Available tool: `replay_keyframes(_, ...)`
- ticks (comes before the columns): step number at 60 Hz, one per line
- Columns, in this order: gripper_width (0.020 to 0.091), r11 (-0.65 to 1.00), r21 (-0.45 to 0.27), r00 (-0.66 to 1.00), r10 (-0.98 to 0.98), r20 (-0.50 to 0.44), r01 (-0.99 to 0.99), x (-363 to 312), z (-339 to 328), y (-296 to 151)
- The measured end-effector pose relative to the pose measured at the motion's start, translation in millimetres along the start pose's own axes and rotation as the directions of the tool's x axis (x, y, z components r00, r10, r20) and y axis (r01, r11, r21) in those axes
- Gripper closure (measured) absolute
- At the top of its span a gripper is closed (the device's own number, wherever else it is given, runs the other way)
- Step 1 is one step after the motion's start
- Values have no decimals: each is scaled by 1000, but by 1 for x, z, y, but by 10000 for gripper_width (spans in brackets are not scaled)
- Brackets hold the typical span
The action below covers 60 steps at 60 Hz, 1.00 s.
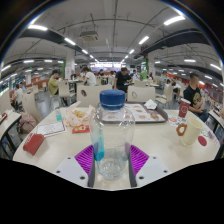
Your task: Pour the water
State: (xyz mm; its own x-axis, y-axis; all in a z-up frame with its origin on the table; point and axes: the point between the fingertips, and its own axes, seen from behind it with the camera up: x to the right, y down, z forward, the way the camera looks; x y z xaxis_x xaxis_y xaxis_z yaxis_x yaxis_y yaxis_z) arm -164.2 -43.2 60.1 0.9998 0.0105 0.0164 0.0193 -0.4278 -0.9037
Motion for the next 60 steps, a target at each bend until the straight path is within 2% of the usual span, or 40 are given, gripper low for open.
replay_keyframes(6, 694, 1000, -3, 1000, -18, -9, 18, 1, -1, 0)
replay_keyframes(12, 696, 999, -32, 1000, -19, 13, 20, -5, -2, -1)
replay_keyframes(19, 695, 1000, -17, 997, 22, 69, -21, -9, -9, -24)
replay_keyframes(29, 697, 955, 17, 937, 289, 195, -297, 11, -26, -98)
replay_keyframes(36, 696, 848, 1, 812, 507, 288, -530, 44, -30, -149)
replay_keyframes(43, 695, 655, -86, 590, 724, 358, -751, 85, -35, -181)
replay_keyframes(48, 695, 469, -172, 379, 842, 384, -866, 118, -19, -186)
replay_keyframes(54, 695, 220, -290, 111, 931, 347, -932, 151, -6, -179)
replay_keyframes(60, 698, -40, -399, -154, 954, 259, -916, 174, 5, -160)
